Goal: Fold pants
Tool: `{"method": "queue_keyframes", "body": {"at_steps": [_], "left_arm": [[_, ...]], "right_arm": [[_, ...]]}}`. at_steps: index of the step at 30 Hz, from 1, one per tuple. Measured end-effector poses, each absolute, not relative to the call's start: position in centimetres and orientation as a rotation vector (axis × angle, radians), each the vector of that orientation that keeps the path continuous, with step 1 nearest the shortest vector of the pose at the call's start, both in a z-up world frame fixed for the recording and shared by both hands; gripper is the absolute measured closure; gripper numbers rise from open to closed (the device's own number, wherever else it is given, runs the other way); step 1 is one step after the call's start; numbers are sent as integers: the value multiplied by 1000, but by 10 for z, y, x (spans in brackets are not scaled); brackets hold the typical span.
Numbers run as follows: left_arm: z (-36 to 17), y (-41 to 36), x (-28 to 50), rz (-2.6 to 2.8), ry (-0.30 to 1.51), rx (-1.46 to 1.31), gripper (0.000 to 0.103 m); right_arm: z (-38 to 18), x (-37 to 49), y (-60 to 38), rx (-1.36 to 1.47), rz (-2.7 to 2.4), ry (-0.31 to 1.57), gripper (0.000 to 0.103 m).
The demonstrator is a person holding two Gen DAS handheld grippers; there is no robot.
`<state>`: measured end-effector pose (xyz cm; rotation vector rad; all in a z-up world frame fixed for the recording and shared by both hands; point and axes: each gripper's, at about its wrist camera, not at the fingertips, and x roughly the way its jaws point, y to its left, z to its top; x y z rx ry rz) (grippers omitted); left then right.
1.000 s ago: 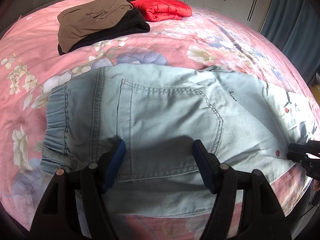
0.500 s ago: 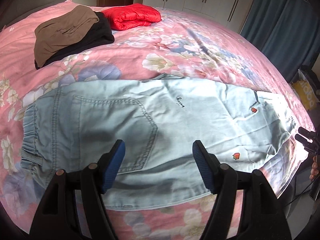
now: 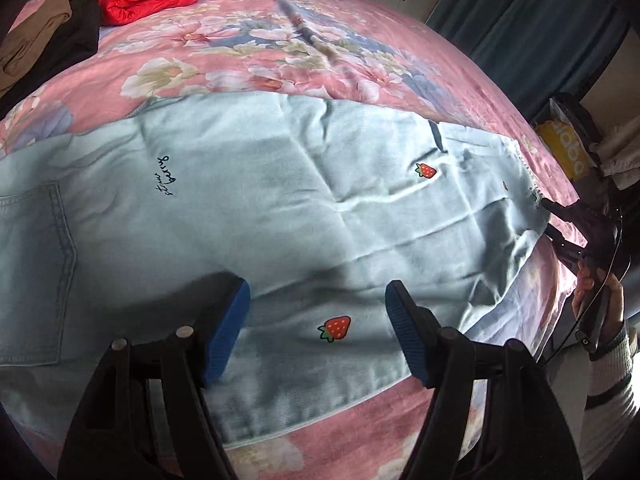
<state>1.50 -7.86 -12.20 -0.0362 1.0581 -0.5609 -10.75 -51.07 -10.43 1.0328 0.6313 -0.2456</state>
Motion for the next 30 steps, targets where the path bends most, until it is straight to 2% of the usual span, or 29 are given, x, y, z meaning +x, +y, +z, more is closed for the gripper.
{"method": "queue_keyframes", "body": {"at_steps": [1,2,3,4,5,7,10,12,15,17,19,20,23,25,26,27,29,30], "left_arm": [[-121,-78,15,-564,1056,-37,33],[-120,-75,16,-567,1060,-44,33],[-119,-72,17,-568,1066,-59,33],[-117,-69,18,-571,1072,-81,33],[-115,-66,20,-576,1076,-107,33],[-107,-61,23,-600,1074,-182,33],[-91,-57,29,-699,1057,-366,32],[-81,-58,34,-775,1029,-495,21],[-71,-63,40,-871,1006,-658,16],[-68,-70,45,-923,1009,-728,15],[-71,-77,47,-952,1012,-770,8],[-75,-80,48,-952,1020,-785,2],[-101,-87,59,-916,1111,-849,2],[-118,-90,63,-890,1165,-887,10],[-121,-91,64,-884,1172,-877,31],[-121,-90,65,-869,1172,-843,65],[-116,-84,66,-845,1156,-791,95],[-111,-77,65,-835,1128,-784,95]], "right_arm": [[-105,-102,-511,1027,-250,631,46],[-106,-97,-510,1018,-255,637,50],[-106,-94,-510,1004,-262,643,59],[-106,-91,-510,999,-266,653,79],[-105,-89,-511,1004,-266,654,85],[-88,-84,-504,931,-284,633,86],[-38,-71,-465,662,-244,574,87],[-5,-61,-423,461,-180,544,87],[25,-58,-355,169,-81,481,86],[28,-62,-314,38,-5,461,86],[21,-61,-277,-50,68,466,86],[15,-61,-259,-100,95,471,86],[-10,-62,-216,-211,174,494,86],[-26,-64,-195,-237,232,522,86],[-32,-67,-187,-262,254,532,86],[-37,-70,-179,-288,260,534,86],[-43,-73,-170,-310,280,543,86],[-44,-75,-168,-308,290,547,86]]}}
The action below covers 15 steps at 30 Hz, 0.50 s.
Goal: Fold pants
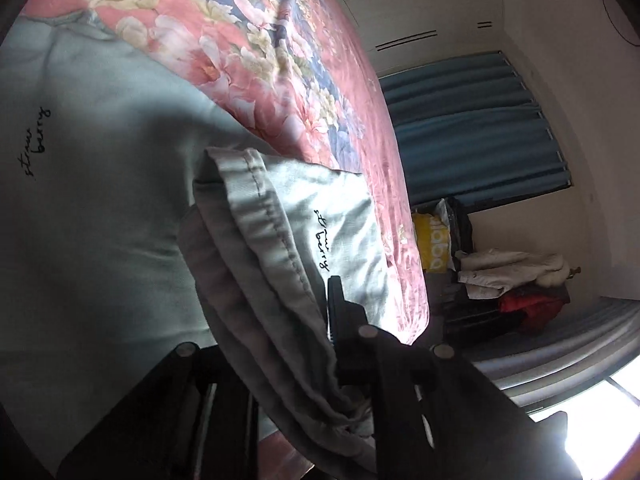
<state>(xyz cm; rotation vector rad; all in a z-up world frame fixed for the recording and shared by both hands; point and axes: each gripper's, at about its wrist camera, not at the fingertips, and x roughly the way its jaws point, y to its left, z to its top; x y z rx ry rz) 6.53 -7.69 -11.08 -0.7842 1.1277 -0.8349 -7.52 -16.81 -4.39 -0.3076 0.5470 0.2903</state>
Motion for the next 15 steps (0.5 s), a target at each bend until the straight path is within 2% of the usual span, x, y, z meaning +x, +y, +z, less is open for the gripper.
{"method": "queue_keyframes", "body": {"at_steps": [7,10,11,12,15], "left_arm": [[-77,-22,54,-687,947,-613,94],[-89,-4,56,-556,975,-513,87],[-99,1,58,-514,1011,-466,75],[-109,7,59,-461,1050,-426,69],[-117,26,56,-472,1057,-444,68]], "right_arm": [[-34,-81,-145,-330,368,520,86],[-34,-82,-124,-321,441,516,86],[-36,-81,-117,-323,459,524,87],[-40,-79,-110,-325,477,539,86],[-62,-68,-94,-341,525,657,81]]}}
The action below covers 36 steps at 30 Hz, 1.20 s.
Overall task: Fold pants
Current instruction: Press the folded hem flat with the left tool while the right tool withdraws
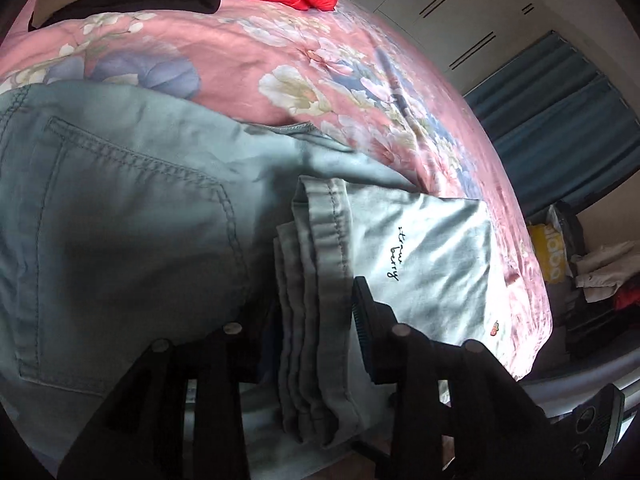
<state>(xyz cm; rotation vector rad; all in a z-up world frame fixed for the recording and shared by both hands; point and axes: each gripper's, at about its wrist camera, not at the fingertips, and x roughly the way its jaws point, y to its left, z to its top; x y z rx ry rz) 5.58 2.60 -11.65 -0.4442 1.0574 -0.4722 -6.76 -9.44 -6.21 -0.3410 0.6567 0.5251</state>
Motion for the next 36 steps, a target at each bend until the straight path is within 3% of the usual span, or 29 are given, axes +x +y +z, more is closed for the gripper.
{"method": "queue_keyframes", "body": {"at_steps": [2,5,6,14,21,25,28,30,36], "left_arm": [[-112,39,51,-491,1036,-450,62],[-105,45,47,-530,1003,-466,37],[-105,43,49,-547,1019,-476,33],[-111,11,61,-533,1087,-416,33],[-110,-10,60,-602,1098,-382,34],[-110,-27,64,-632,1097,-335,25],[-118,-27,78,-610,1128,-361,26],[-117,-21,88,-610,1132,-415,26],[-106,-22,106,-588,1119,-406,27]], "right_arm": [[-72,-65,-96,-342,525,729,73],[-59,-71,-118,-288,561,747,69],[-51,-72,-129,-248,576,748,69],[-7,-40,-210,-45,373,714,65],[-24,-5,-220,-85,339,759,65],[-76,10,-233,-392,12,923,65],[-69,3,-275,-178,36,958,61],[-64,1,-282,-170,4,957,52],[-29,-14,-235,-279,-48,793,52]]}}
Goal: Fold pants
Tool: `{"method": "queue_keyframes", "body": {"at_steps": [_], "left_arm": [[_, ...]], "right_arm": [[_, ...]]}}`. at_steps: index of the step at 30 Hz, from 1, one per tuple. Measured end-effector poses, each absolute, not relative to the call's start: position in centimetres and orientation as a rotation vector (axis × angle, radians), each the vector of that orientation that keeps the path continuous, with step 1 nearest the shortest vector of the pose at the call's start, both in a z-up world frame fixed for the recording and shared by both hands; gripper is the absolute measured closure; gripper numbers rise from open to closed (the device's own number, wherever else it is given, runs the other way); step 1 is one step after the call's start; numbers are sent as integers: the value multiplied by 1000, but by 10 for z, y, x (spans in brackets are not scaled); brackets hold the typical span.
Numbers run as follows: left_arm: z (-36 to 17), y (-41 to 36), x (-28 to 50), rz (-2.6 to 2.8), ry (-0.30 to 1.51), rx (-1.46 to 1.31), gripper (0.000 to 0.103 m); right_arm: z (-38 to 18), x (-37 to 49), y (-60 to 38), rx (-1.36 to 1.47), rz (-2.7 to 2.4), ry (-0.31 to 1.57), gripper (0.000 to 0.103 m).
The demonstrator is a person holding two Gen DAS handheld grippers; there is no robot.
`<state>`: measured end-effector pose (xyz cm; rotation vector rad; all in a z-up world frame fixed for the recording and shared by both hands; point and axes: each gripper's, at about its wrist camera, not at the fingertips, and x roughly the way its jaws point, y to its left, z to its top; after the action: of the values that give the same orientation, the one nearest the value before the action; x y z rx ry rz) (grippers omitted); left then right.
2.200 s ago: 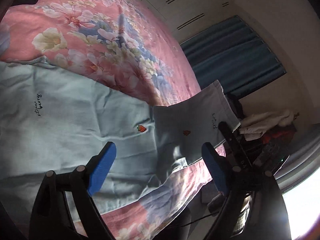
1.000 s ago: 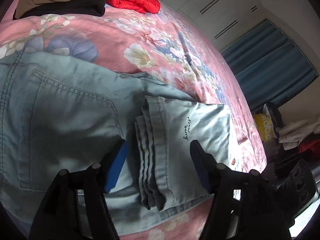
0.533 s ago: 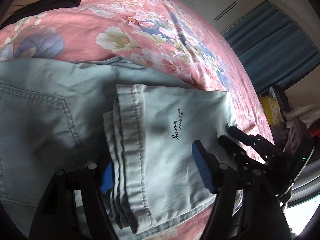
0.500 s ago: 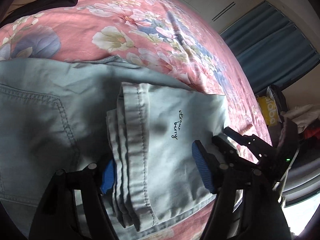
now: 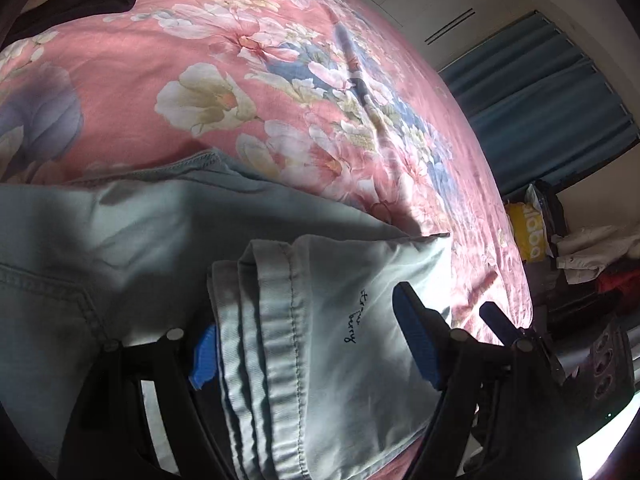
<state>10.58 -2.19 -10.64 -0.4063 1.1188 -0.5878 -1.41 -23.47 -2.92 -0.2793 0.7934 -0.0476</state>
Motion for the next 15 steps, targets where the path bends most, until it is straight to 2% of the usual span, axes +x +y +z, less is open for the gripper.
{"method": "queue_keyframes", "body": {"at_steps": [2,4,6,10,15], "left_arm": [[-107,-22,109,-570,1110,-385,28],[-108,-19,113,-543,1088,-370,45],[-111,-14,119,-512,1073,-334,79],[-115,-3,130,-486,1041,-344,79],[-94,15,140,-419,954,-367,79]], "right_arm": [[-17,-19,-215,-222,40,740,52],[-20,-18,-201,-138,165,732,52],[-36,-15,-189,-96,237,792,52],[-74,-26,-178,-154,255,861,52],[-73,-35,-189,-131,277,841,52]]}}
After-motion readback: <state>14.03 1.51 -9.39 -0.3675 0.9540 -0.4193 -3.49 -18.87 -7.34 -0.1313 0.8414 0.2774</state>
